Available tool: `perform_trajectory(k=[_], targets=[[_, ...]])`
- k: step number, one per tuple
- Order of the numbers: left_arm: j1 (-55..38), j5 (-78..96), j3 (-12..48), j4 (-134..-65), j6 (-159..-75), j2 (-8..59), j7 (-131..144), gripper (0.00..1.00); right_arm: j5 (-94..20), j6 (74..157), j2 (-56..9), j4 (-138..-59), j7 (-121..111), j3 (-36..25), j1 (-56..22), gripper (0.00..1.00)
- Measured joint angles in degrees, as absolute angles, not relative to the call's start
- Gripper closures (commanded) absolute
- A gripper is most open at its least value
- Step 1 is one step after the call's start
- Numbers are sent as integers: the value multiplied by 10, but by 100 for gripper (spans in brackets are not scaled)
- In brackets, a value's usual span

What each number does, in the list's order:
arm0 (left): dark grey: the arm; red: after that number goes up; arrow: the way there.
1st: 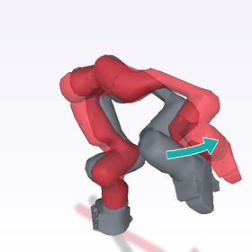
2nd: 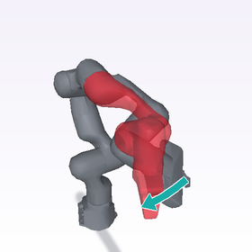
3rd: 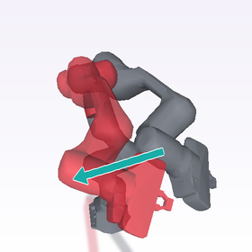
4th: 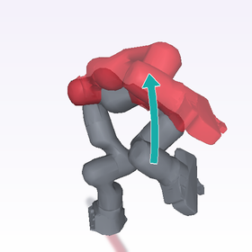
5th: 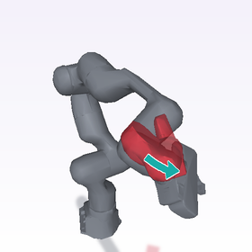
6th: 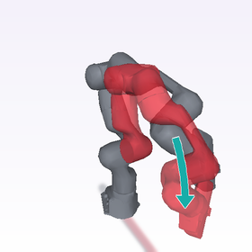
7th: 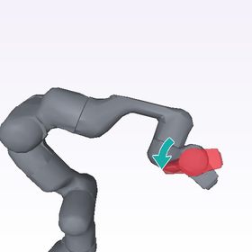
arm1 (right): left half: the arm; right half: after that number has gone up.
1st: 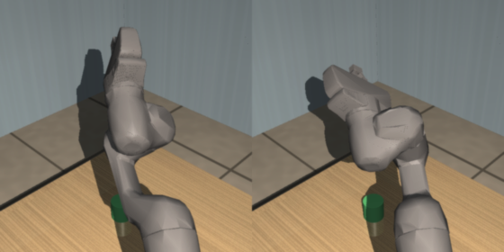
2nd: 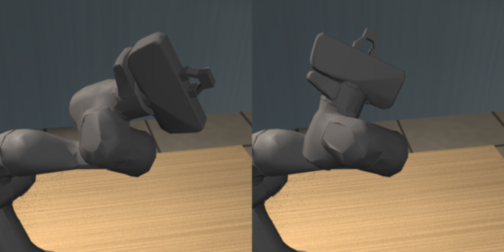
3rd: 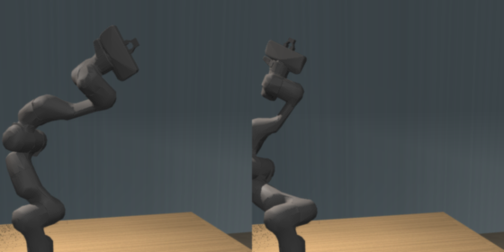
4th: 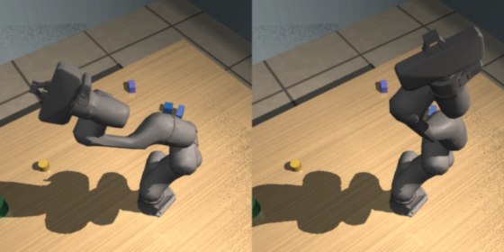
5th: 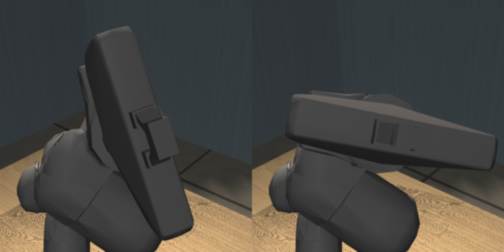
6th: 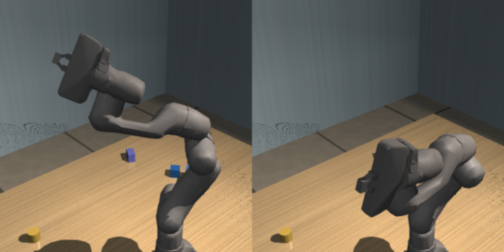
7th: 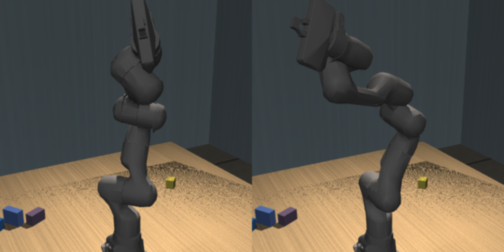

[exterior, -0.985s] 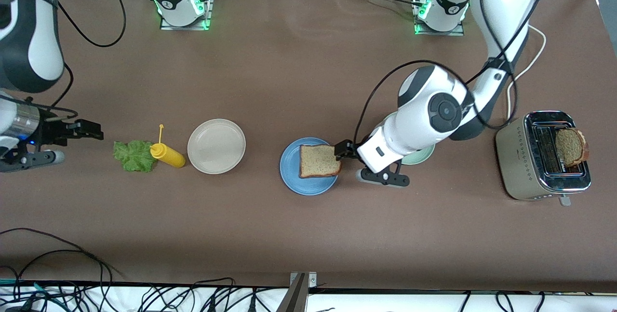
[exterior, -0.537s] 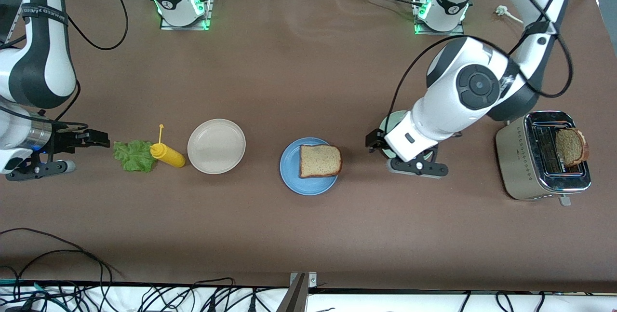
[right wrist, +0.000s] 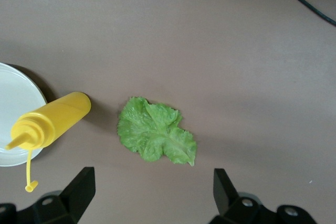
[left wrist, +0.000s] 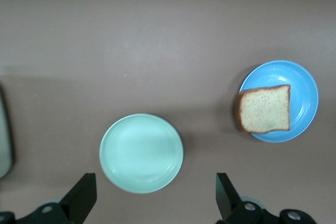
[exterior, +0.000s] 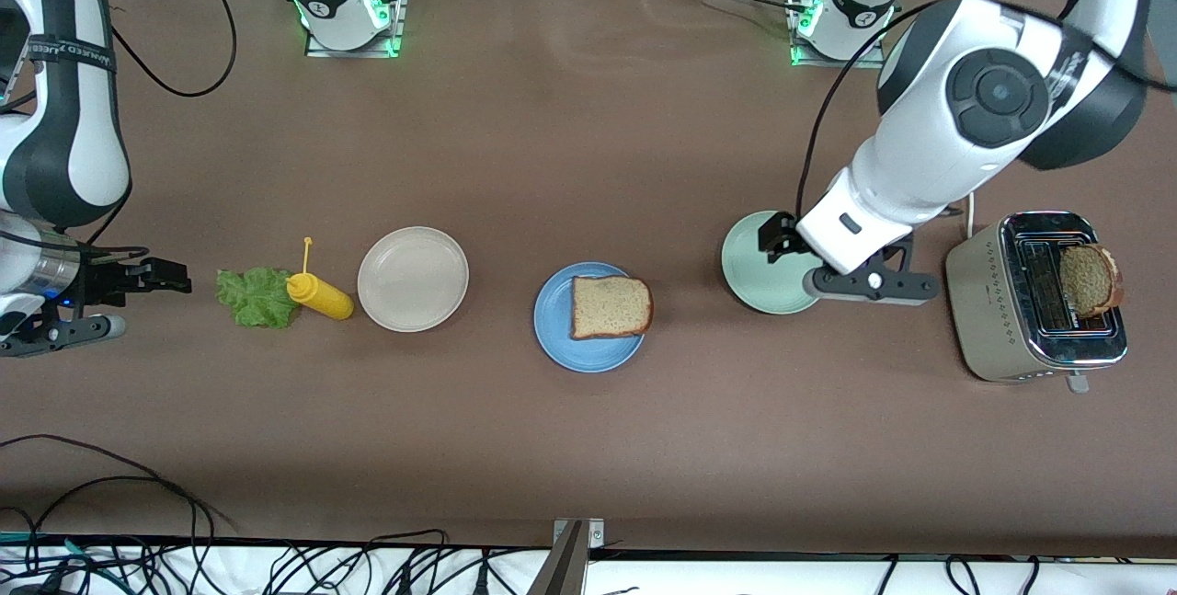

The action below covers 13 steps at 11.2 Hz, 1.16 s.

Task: Make sandwich in blue plate with both arms
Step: 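Raise the left gripper toward the toaster while the right gripper reaches lettuce, then grasp the green lettuce leaf with the right gripper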

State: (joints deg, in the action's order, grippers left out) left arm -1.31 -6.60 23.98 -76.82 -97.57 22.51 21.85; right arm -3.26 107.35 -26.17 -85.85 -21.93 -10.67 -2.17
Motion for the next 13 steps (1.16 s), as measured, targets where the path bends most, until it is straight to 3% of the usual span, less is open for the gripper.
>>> perform_trajectory(k=[9,13], targets=[[1,-47,149,-772,-860,106,140,0,-68,1094,-351,-861,-237,-107,0,0],[5,-21,93,-828,-851,49,75,0,-74,1110,-386,-861,-253,-105,13,0]])
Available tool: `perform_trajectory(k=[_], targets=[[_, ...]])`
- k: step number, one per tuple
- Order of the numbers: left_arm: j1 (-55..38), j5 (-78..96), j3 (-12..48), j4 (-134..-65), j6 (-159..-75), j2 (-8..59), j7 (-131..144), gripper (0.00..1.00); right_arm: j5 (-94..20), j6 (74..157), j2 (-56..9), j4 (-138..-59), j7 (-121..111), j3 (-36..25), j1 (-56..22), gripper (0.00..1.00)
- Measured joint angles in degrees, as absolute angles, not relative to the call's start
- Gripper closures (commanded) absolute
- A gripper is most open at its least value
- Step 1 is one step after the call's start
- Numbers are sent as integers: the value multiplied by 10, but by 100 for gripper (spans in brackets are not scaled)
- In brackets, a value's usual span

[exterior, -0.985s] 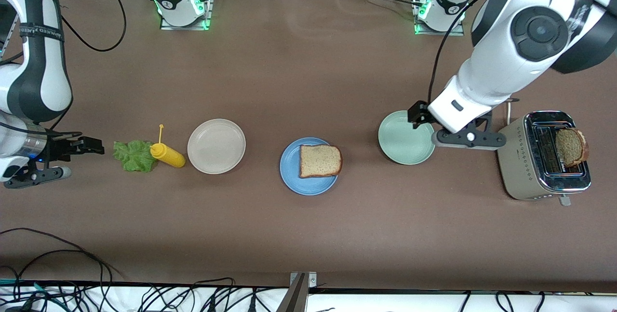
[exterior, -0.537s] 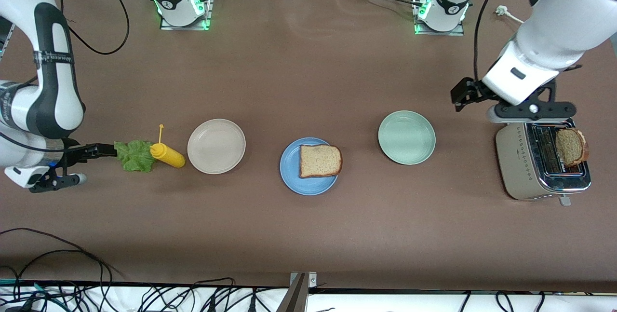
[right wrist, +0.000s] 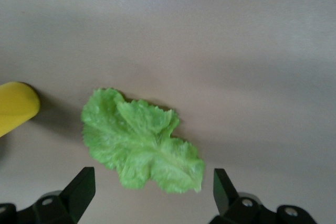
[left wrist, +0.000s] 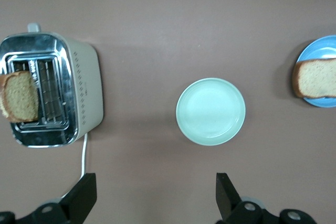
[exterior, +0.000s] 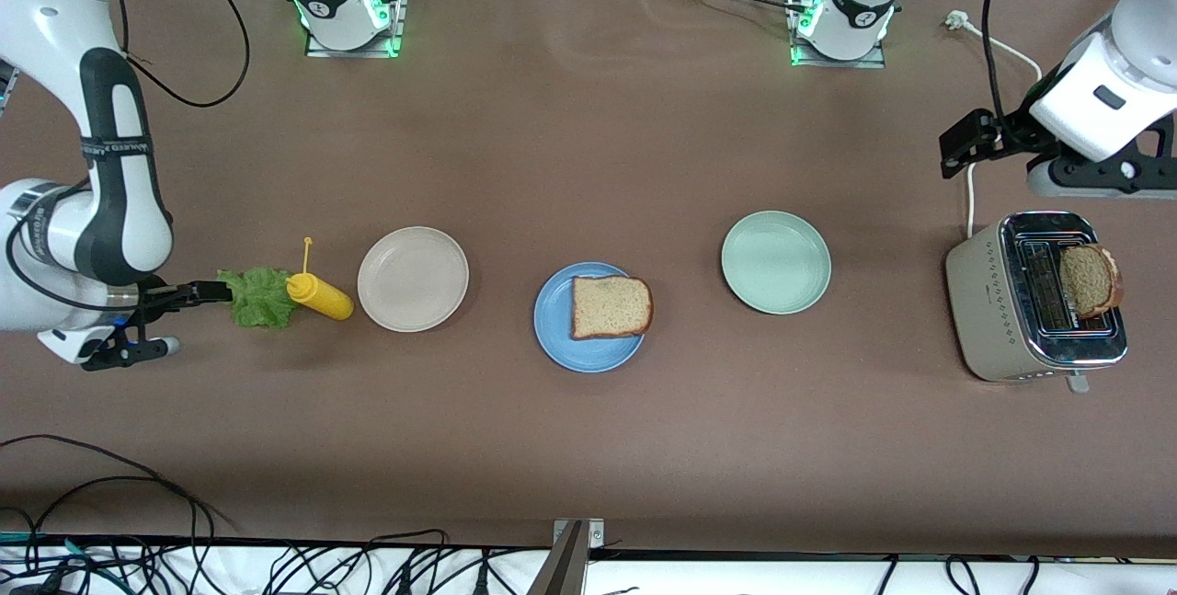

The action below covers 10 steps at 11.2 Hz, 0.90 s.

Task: Make sandwich in blue plate with both arms
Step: 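Grasp the green lettuce leaf with the right gripper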

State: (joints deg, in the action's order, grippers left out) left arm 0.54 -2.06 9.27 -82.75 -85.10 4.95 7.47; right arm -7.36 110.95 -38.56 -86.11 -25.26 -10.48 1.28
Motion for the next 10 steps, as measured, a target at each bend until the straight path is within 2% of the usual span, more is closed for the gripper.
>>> perform_trajectory(k=[4,5,10], targets=[[6,-20,54,-902,-851,-12,11,0,-75,1136,-425,-861,-256,-86,13,0],[6,-17,47,-915,-852,-20,4,0,-75,1147,-428,-861,-256,-83,13,10],[7,-14,15,-936,-870,-21,-45,0,-75,1179,-439,-861,-281,-83,14,9]])
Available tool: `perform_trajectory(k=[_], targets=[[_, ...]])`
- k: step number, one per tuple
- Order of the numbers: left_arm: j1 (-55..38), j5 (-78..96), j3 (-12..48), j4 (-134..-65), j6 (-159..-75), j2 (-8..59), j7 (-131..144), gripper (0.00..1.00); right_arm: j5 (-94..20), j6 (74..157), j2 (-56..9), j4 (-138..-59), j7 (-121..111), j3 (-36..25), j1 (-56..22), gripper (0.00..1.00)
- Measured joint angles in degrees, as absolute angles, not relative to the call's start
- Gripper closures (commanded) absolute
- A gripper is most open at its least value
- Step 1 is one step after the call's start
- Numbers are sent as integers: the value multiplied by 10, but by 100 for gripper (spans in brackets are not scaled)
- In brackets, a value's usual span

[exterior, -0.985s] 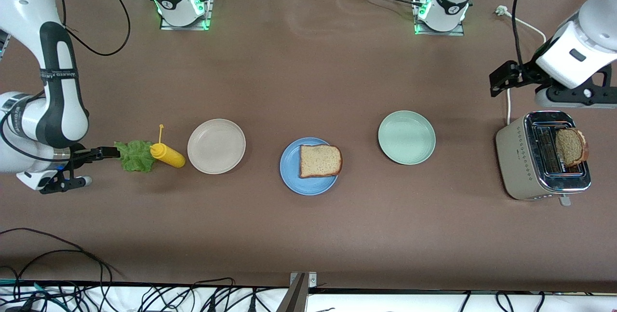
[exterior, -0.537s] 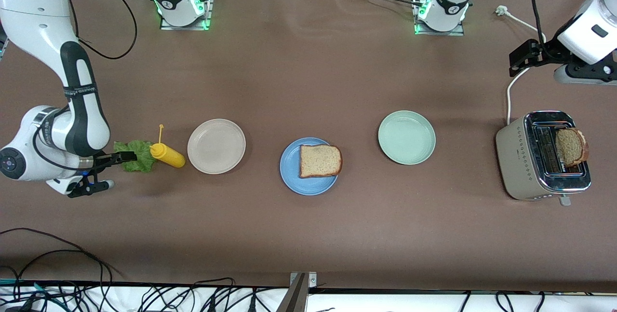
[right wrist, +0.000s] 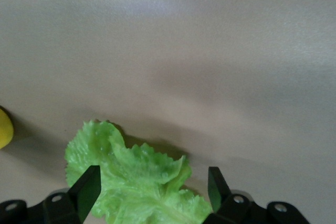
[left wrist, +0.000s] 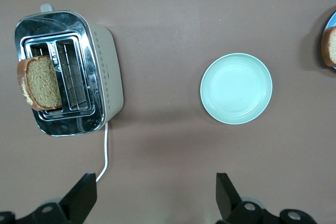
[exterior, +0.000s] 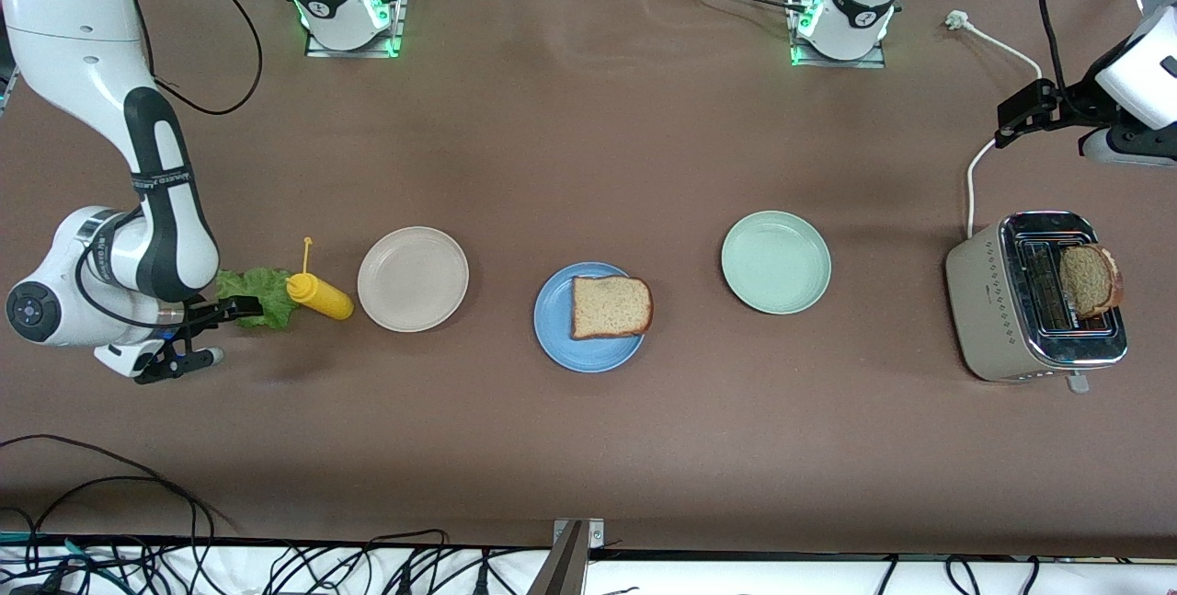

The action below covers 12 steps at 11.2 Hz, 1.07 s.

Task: Make sandwich in blue plate with both arms
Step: 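Grasp the green lettuce leaf with the right gripper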

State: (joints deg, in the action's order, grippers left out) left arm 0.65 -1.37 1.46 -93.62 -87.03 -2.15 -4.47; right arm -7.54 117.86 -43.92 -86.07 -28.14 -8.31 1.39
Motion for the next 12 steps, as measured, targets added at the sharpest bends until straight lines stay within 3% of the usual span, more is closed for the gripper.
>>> perform_trajectory(k=[1,6,7,12], targets=[[6,-14,15,-937,-873,-20,-45,0,-75,1182,-444,-861,-282,-83,14,14],[6,-14,16,-938,-886,-14,-45,0,-76,1197,-458,-861,-290,-83,14,96],[6,-14,16,-938,-888,-13,-45,0,-76,1197,-458,-861,-291,-83,14,100],[6,-14,21,-938,-893,-12,-45,0,-78,1187,-453,-855,-293,-74,14,100]])
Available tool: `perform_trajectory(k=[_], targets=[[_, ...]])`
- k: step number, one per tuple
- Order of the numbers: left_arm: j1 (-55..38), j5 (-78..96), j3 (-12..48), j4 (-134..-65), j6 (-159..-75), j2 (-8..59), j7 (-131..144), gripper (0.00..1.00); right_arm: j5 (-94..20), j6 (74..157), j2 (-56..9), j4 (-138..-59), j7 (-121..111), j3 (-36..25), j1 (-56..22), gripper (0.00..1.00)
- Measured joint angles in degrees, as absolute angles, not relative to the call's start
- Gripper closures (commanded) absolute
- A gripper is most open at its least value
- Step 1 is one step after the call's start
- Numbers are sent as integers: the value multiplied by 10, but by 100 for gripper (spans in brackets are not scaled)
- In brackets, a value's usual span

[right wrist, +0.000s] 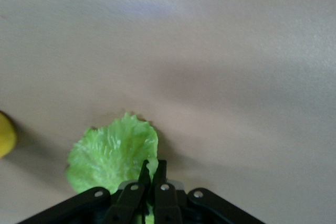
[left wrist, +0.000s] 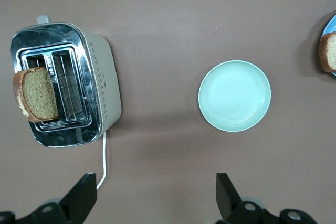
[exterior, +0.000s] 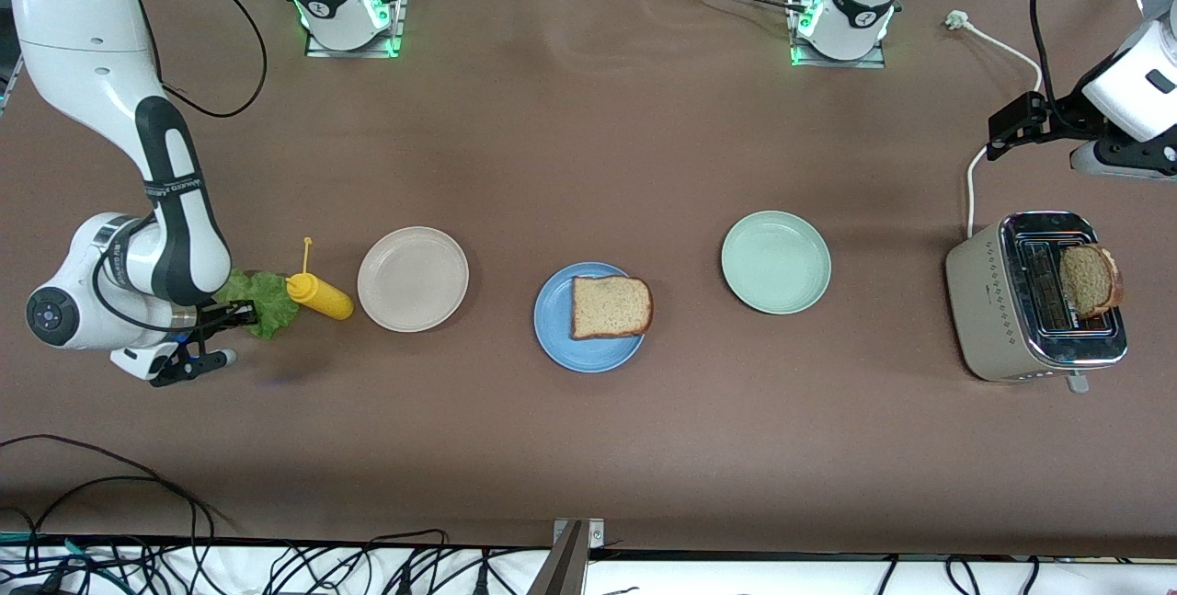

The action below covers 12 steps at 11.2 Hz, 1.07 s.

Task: Make sandwich in blue plate with both arms
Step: 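Grasp the green lettuce leaf with the right gripper, then lift the lettuce leaf off the table with the right gripper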

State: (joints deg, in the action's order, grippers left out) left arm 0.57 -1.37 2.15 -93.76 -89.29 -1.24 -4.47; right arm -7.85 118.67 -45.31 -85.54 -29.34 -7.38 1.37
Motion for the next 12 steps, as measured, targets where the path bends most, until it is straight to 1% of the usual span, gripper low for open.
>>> perform_trajectory(k=[2,5,7,9,12], targets=[[6,-14,22,-938,-894,-12,-45,0,-95,1162,-434,-846,-294,-67,13,100],[6,-14,22,-937,-897,-12,-45,0,-99,1106,-377,-842,-294,-51,13,100],[6,-14,22,-937,-898,-12,-45,0,-99,1066,-351,-826,-296,-43,12,100],[6,-14,22,-937,-903,-12,-45,0,-99,1029,-345,-803,-296,-40,9,100],[6,-14,22,-937,-904,-12,-45,0,-99,1006,-344,-784,-297,-39,7,100]])
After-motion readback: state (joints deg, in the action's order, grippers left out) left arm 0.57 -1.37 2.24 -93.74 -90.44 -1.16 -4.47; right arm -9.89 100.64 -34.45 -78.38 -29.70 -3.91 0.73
